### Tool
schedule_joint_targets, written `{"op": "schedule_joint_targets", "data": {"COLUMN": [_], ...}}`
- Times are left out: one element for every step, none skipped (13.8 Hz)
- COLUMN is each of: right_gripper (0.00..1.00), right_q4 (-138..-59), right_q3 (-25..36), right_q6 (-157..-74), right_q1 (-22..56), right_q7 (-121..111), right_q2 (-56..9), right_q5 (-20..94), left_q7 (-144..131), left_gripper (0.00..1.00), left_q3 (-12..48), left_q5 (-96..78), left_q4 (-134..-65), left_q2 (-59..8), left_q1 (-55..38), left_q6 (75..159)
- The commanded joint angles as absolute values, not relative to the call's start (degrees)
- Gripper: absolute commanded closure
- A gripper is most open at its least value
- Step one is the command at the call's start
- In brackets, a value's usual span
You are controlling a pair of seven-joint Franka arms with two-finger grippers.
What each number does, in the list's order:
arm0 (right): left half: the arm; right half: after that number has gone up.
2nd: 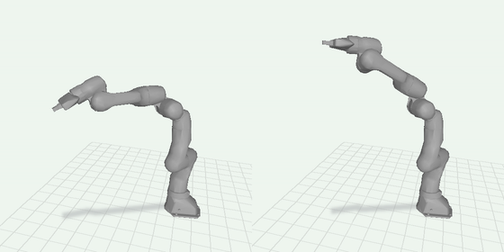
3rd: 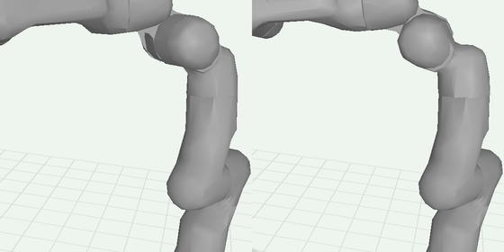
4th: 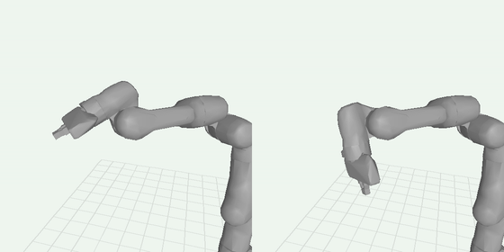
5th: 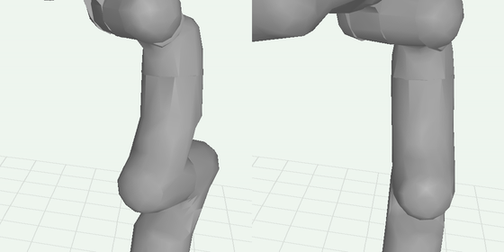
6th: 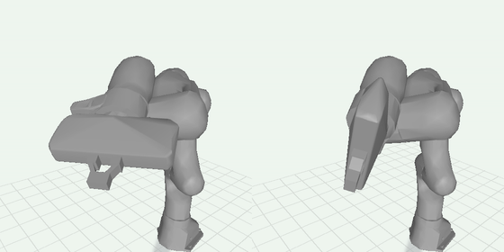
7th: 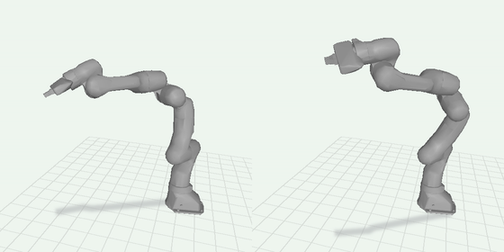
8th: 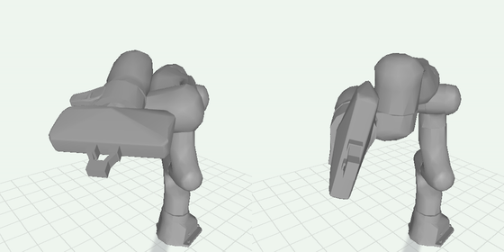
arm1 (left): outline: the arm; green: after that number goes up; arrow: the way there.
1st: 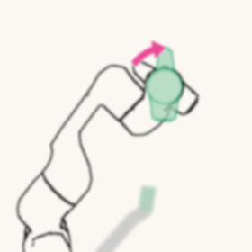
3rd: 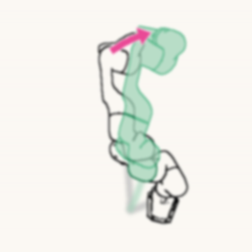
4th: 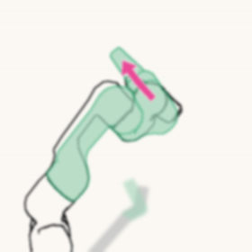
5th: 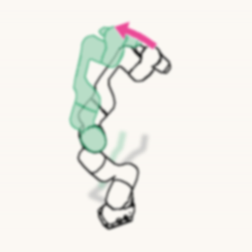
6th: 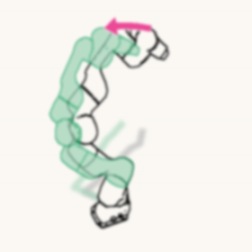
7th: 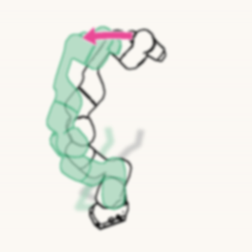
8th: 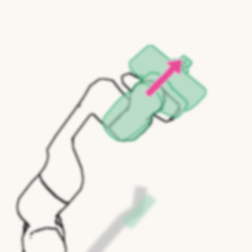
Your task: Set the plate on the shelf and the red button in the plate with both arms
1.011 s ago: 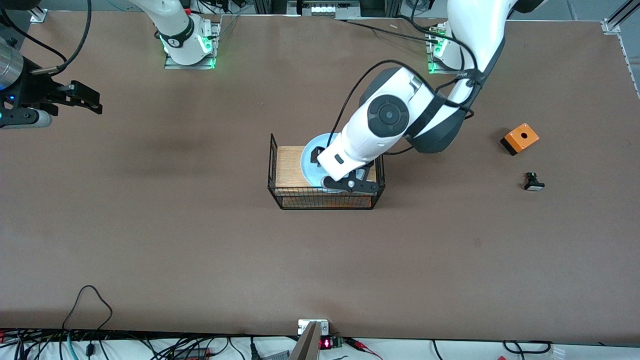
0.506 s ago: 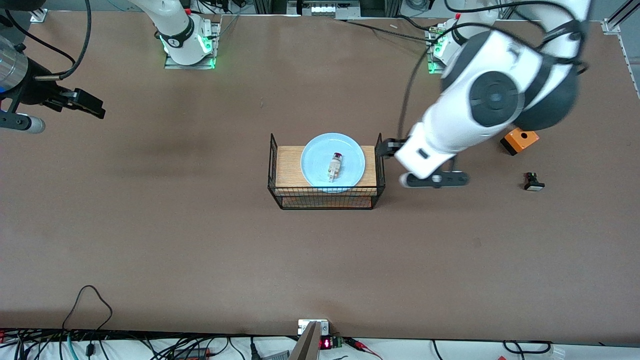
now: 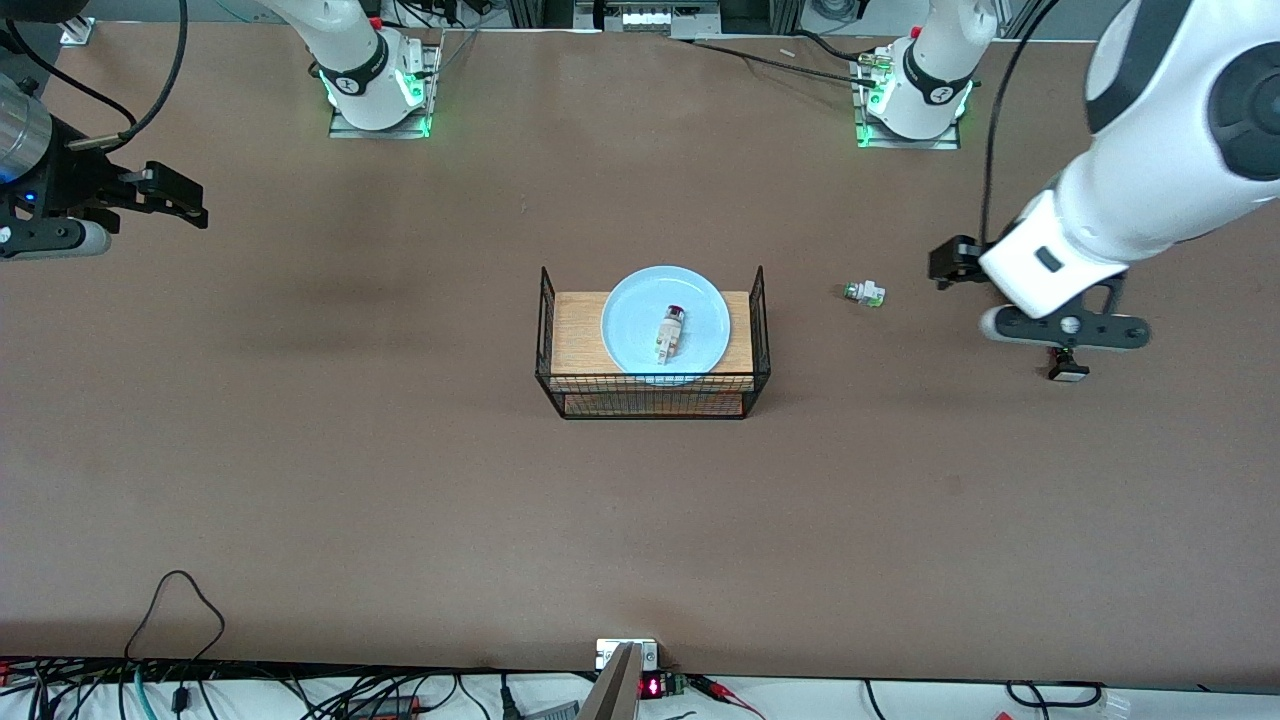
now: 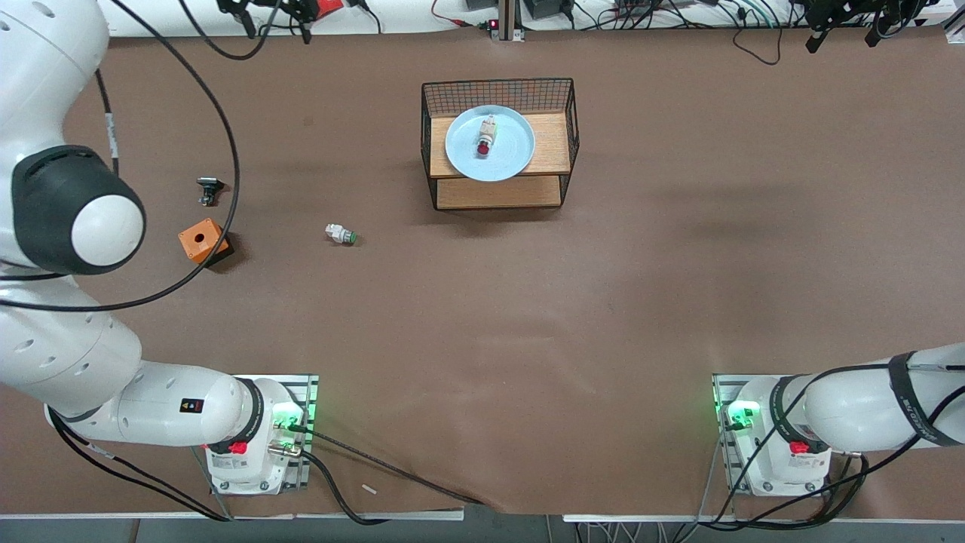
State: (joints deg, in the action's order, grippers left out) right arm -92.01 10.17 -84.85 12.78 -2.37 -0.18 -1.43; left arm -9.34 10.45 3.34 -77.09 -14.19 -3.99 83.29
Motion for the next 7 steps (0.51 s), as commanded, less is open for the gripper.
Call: {"op": "schedule_joint_targets", "data": {"right_gripper": [0.00,0.00,0.00,0.00,0.00,0.00,0.00], "right_q4": [-90.70,-90.36,-89.92,-89.83,-89.22,-87.73,-87.89], "right_q3": [10.11,10.11,10.11,10.02,9.93,9.84,9.32], "right_q6": [-84.29,-84.37,-84.37,-84.38,-83.94,-84.28,-84.37], "right_q1": [12.22,12.22,12.39,12.65,12.74,12.40,11.70], "right_q7": [-3.60,-3.60,-3.69,-3.69,-3.78,-3.78,-3.69], "right_q2": [-0.62,-0.62,-0.70,-0.96,-1.40,-2.10,-2.11], "right_q5": [-1.58,-1.50,-1.49,-1.58,-1.50,-1.32,-1.49], "left_q7": [-6.33,-6.42,-6.50,-6.50,-6.50,-6.50,-5.89], "left_gripper": [0.00,0.00,0.00,0.00,0.00,0.00,0.00], "left_q3": [5.81,5.37,5.19,4.66,4.40,4.31,4.39], "left_q5": [-1.13,-1.06,-0.97,-0.88,-0.88,-0.88,-0.70], "left_q4": [-98.22,-99.04,-99.23,-99.32,-99.32,-99.14,-98.79], "left_q2": [-0.12,0.35,0.35,0.26,0.18,-0.26,-0.52], "left_q1": [-2.73,-2.72,-2.72,-2.72,-2.72,-2.72,-2.55], "left_q6": [96.03,96.76,96.59,96.42,96.33,95.46,93.80]}}
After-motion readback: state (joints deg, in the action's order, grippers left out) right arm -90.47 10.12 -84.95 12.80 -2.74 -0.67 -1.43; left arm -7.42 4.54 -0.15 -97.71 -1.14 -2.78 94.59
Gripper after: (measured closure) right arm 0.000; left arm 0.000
